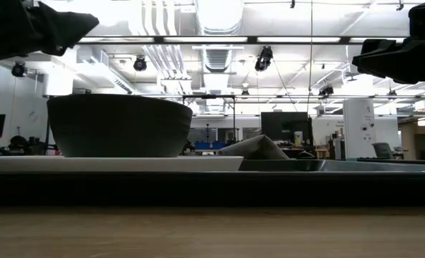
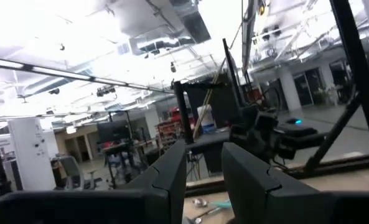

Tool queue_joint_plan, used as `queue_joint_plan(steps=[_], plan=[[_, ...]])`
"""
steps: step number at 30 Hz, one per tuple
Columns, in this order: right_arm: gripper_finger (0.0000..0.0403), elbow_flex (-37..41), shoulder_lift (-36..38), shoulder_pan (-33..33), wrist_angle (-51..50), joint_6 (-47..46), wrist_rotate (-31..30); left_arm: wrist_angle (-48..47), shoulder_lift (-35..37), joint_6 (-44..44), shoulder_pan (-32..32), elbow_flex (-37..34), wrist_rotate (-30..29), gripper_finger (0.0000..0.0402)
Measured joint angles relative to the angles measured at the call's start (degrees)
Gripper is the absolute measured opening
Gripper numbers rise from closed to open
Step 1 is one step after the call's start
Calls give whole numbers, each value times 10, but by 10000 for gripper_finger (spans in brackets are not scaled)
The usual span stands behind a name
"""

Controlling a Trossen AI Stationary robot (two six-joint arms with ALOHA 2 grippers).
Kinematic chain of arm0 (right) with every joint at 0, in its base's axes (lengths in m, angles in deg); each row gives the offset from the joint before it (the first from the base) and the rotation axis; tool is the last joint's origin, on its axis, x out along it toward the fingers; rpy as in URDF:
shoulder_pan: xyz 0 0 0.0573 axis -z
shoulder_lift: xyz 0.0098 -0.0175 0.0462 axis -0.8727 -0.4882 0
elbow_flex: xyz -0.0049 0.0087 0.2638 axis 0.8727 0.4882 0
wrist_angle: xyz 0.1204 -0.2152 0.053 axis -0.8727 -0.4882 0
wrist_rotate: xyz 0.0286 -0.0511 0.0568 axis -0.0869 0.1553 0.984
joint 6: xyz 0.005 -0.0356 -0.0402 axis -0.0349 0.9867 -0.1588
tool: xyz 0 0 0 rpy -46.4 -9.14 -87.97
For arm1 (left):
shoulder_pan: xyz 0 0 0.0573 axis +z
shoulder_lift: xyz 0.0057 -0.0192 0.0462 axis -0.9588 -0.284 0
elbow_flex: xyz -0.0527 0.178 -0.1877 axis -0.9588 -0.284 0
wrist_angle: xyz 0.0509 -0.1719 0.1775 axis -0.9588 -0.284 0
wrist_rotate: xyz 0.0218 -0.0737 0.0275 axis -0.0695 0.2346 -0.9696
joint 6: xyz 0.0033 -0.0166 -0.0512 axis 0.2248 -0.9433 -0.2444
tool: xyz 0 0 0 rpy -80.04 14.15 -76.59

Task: Set up tray
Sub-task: Put the gray napkin on the right side of the black tray

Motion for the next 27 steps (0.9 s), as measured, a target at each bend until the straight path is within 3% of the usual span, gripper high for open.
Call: queue_joint_plan(steps=[7,15,27], plan=[[68,0,0,0,0,0,0,-124,83,-14,0,-1,0,84],[68,0,0,0,0,0,0,-145,65,-16,0,-1,15,84],[68,0,0,0,0,0,0,-287,53,-30,0,11,59,84]])
